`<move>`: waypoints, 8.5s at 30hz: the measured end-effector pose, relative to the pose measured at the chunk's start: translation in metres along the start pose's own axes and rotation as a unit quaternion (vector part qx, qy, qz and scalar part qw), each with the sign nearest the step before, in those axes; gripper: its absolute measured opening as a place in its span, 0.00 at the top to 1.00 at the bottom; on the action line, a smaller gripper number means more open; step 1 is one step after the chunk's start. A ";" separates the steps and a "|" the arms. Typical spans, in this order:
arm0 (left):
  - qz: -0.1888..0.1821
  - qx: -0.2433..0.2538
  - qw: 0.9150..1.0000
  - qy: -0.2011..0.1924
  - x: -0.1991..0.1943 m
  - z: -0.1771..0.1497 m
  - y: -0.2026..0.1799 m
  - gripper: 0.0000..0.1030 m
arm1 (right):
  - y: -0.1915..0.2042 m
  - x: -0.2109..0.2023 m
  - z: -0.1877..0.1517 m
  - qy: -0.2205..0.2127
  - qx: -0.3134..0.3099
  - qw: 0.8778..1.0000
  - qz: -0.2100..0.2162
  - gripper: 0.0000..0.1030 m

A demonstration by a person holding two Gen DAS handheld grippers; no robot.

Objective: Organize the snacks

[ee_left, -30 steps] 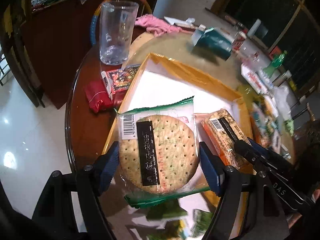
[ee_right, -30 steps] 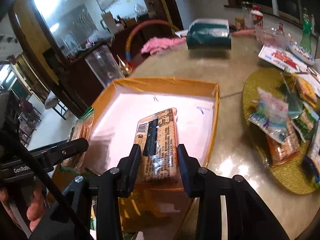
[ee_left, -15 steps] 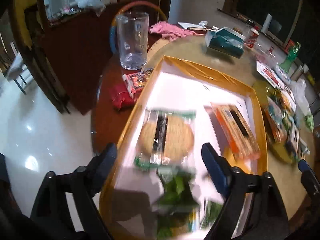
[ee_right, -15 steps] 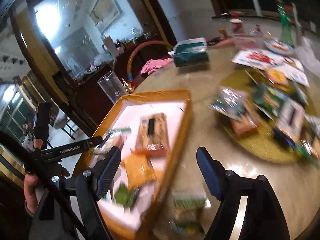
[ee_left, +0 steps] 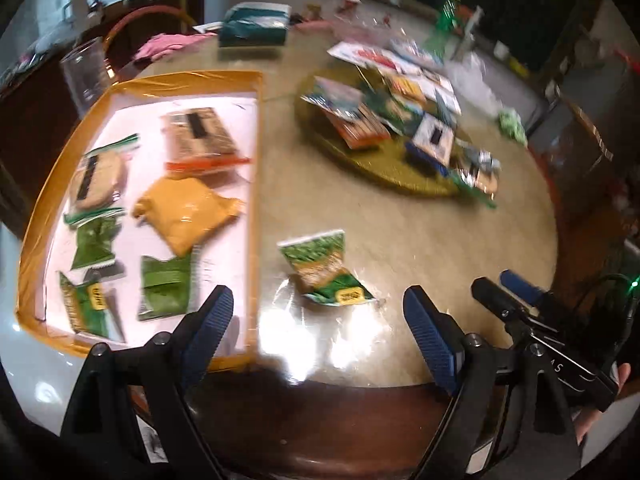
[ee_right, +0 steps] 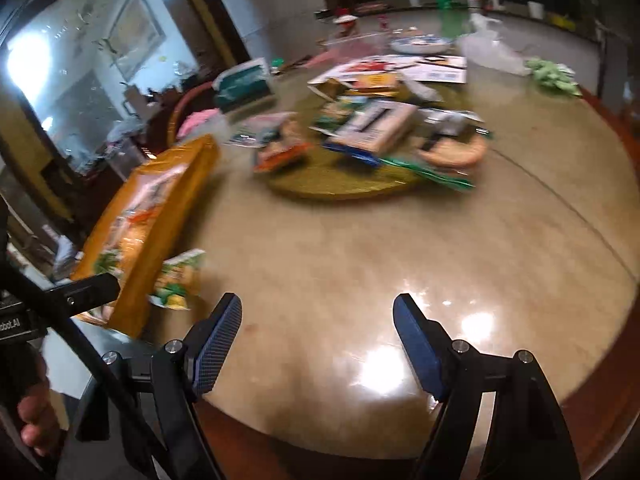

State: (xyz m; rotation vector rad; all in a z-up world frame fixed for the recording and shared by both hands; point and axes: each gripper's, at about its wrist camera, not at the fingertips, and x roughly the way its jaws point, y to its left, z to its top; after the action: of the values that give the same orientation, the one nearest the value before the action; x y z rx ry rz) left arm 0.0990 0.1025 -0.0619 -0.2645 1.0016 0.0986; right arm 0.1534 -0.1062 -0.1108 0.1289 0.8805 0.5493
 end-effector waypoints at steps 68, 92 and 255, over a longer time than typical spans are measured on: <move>-0.008 0.036 0.999 0.005 0.014 0.001 -0.055 0.16 | -0.090 0.084 0.116 0.008 0.075 0.989 -0.124 0.06; -0.127 0.180 0.969 0.108 0.092 0.028 -0.165 0.16 | -0.058 -0.011 -0.018 0.016 -0.123 0.991 -0.049 0.27; -0.010 0.021 0.998 0.061 0.149 0.208 -0.019 0.22 | -0.076 0.012 0.021 -0.022 0.009 0.993 -0.112 0.42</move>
State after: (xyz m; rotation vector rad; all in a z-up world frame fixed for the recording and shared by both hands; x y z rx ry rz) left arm 0.3527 0.1329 -0.0778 -0.2446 1.1201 0.0444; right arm 0.2058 -0.1632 -0.1306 0.0576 0.8440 0.3267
